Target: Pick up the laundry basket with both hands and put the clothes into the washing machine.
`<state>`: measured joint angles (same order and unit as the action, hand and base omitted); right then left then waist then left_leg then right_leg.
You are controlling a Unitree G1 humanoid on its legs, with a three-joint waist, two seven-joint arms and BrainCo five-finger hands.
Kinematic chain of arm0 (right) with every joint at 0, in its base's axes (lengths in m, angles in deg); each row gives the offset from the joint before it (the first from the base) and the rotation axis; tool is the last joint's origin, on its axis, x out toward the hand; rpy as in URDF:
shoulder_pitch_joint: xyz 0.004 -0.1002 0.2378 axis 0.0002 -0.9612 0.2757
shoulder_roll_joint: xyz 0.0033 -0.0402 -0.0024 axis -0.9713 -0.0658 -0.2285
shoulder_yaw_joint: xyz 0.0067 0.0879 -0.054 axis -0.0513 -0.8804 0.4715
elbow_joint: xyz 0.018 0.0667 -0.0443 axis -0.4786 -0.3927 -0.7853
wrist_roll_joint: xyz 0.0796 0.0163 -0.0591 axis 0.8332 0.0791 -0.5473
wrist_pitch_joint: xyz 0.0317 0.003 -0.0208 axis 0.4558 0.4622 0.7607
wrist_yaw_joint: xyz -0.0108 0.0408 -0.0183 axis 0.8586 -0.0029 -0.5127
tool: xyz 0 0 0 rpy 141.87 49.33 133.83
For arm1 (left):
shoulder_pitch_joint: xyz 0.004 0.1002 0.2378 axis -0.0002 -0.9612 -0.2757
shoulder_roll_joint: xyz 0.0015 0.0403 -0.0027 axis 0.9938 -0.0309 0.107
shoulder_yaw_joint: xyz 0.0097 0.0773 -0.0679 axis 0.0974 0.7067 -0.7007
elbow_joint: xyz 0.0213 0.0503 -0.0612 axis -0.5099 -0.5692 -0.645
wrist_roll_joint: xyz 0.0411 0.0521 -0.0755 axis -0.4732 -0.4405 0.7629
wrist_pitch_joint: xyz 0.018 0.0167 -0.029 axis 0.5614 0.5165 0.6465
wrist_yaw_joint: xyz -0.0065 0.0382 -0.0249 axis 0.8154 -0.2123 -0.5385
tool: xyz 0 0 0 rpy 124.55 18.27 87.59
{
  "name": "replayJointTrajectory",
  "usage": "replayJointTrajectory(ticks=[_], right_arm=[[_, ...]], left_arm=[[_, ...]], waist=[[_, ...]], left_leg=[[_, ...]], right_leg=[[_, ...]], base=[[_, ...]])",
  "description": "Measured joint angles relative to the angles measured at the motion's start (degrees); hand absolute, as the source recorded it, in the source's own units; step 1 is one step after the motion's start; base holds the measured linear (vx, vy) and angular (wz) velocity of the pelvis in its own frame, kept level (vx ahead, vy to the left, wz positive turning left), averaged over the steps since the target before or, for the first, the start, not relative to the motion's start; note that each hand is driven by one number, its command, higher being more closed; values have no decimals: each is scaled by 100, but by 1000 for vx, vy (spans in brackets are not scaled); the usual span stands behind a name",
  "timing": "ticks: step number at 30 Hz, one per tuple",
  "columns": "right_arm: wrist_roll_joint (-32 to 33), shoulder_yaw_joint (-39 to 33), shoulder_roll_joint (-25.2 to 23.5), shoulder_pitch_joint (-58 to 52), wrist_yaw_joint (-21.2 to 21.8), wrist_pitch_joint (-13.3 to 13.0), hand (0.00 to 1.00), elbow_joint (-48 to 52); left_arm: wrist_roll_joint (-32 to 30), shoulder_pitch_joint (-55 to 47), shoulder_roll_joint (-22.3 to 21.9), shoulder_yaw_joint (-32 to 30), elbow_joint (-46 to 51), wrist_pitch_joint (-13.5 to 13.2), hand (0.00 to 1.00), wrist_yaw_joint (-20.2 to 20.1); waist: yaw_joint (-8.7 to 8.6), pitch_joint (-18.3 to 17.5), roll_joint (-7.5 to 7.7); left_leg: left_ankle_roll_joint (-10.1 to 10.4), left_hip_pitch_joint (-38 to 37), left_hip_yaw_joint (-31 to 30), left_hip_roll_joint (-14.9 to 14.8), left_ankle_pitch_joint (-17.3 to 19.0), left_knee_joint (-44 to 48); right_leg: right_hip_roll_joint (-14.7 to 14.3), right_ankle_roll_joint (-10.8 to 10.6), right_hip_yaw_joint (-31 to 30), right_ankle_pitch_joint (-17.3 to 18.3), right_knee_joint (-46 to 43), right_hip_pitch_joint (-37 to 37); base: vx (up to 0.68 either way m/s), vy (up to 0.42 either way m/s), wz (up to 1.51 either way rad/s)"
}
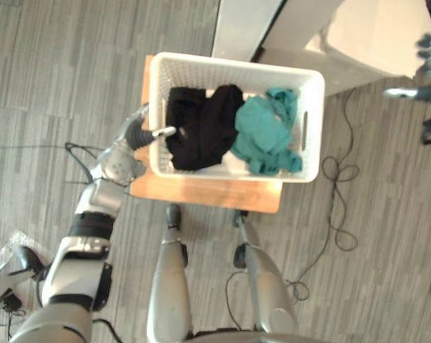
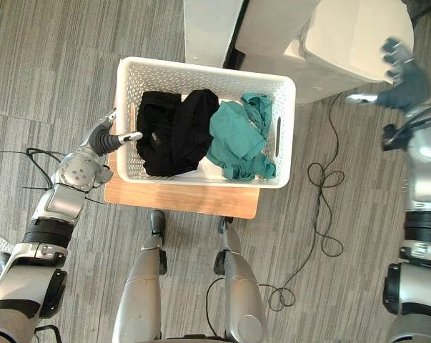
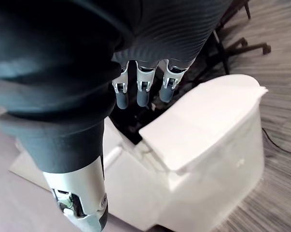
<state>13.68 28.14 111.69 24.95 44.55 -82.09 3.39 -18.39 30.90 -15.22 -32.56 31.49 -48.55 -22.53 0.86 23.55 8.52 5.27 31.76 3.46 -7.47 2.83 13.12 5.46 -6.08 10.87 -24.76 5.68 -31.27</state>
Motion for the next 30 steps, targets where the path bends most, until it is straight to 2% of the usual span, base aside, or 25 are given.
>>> replayJointTrajectory(ticks=[5, 6, 7, 8, 9, 12, 15, 18, 19, 24, 29, 30], right_arm=[[605, -47, -19, -248, 16, -117, 0, 404], [729, -48, -21, -262, 16, -135, 0, 404], [767, -47, -22, -275, 17, -138, 0, 404], [822, -46, -25, -299, 24, -142, 0, 404], [820, -44, -36, -289, 28, -142, 0, 404], [783, 75, -178, -332, 157, -110, 0, 216], [556, 260, -369, -361, 271, -52, 0, -442], [355, 393, -742, -477, 323, 38, 0, -930], [348, 509, -891, -471, 377, 45, 0, -1172], [396, 765, -1486, -396, 392, 132, 0, -1781], [748, 931, -1626, -112, 385, 144, 0, -1943], [859, 993, -1641, -36, 386, 144, 0, -1999]], left_arm=[[80, 59, 11, -208, -200, -50, 0, 101], [110, 102, 43, -216, -242, -49, 0, 106], [117, 132, 65, -209, -279, -49, 0, 105], [122, 188, 118, -196, -335, -49, 0, 105], [141, 200, 135, -202, -340, -48, 0, 110], [173, 193, 271, -157, -391, -48, 0, 106], [176, 214, 297, 65, -357, -55, 0, 101], [177, 212, 302, 295, -193, -90, 0, 92], [177, 212, 301, 373, -179, -112, 0, 90], [183, 279, 290, 590, -131, -151, 0, 95], [183, 413, 224, 573, -280, -128, 0, 119], [184, 439, 219, 571, -314, -114, 0, 145]], waist=[[-2, -3, 5], [-5, -4, 7], [-9, -12, 19], [-14, -28, 95], [-10, -25, 100], [-17, -26, 100], [3, -47, 120], [15, -60, 138], [39, -73, 149], [137, -78, 147], [131, -80, 145], [132, -80, 145]], left_leg=[[84, -81, 46, -41, -196, -294], [116, -85, 37, -40, -254, -363], [143, -85, 37, -26, -280, -385], [190, -88, 66, 57, -346, -421], [235, -90, 66, 54, -390, -439], [278, -212, 15, 11, -546, -663], [277, -226, -40, 34, -551, -686], [266, -200, -63, 77, -560, -707], [265, -201, -70, 100, -558, -705], [166, -114, -94, 152, -472, -569], [122, 47, -100, 124, -335, -285], [109, 54, -101, 110, -329, -287]], right_leg=[[-53, -6, -53, 5, 0, -78], [-55, -93, -67, 81, -1, -94], [-37, -217, -76, 190, -1, -92], [56, -473, -142, 850, 1, -56], [35, -179, -135, 964, -1, -69], [44, -163, 11, 975, -1, -33], [74, -158, 102, 969, -1, 13], [122, -109, 181, 913, -1, 20], [119, -29, 183, 849, -2, 20], [148, 67, 175, 766, -3, 3], [131, -8, 127, 583, -3, -36], [122, -77, 109, 529, -3, -51]], base=[[12, -20, -5], [-18, -38, 6], [-29, -41, 18], [-28, -43, 16], [-37, -58, 11], [-29, -40, 4], [-20, 12, 13], [-3, 35, 14], [8, 38, 6], [-2, 49, 3], [-46, 49, -3], [-69, 26, -9]])
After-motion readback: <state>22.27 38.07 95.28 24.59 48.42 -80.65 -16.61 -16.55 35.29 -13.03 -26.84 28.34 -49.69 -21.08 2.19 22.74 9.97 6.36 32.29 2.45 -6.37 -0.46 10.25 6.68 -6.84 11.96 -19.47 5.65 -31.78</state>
